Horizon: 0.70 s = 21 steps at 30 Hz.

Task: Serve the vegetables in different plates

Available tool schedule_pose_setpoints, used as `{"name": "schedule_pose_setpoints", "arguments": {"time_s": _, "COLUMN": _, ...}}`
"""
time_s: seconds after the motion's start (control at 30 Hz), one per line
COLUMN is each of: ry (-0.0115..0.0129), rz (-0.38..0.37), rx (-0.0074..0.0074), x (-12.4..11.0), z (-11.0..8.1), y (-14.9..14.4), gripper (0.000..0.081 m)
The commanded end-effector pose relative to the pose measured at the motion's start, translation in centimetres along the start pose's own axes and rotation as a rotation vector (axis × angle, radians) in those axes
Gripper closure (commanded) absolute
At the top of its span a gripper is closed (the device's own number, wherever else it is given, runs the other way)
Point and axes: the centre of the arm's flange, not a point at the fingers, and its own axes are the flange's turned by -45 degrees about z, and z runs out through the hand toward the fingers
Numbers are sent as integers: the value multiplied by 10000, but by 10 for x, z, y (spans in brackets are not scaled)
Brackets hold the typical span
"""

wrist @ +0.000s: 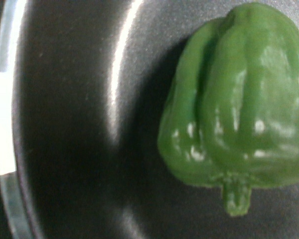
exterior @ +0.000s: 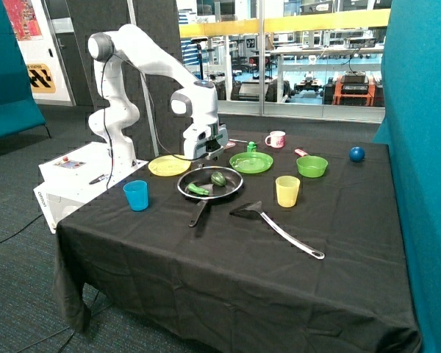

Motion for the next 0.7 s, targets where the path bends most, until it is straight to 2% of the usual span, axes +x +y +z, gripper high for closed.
{"name": "schedule_pose_setpoints", "arguments": {"time_s": 0.0, "ry": -31, "rz": 171, "rx": 1, "x": 10, "z": 12, "y": 5, "gripper": 153}}
{"name": "schedule_pose_setpoints", "arguments": {"time_s": 0.37, "ry": -31, "rz": 159, "rx": 1, "x": 17, "z": 14, "y": 12, "gripper": 140}}
{"name": "schedule_pose_setpoints", "arguments": {"time_s": 0.67, "ry": -31, "rz": 21, "rx": 1, "x": 18, "z": 20, "y": 5, "gripper": 145}}
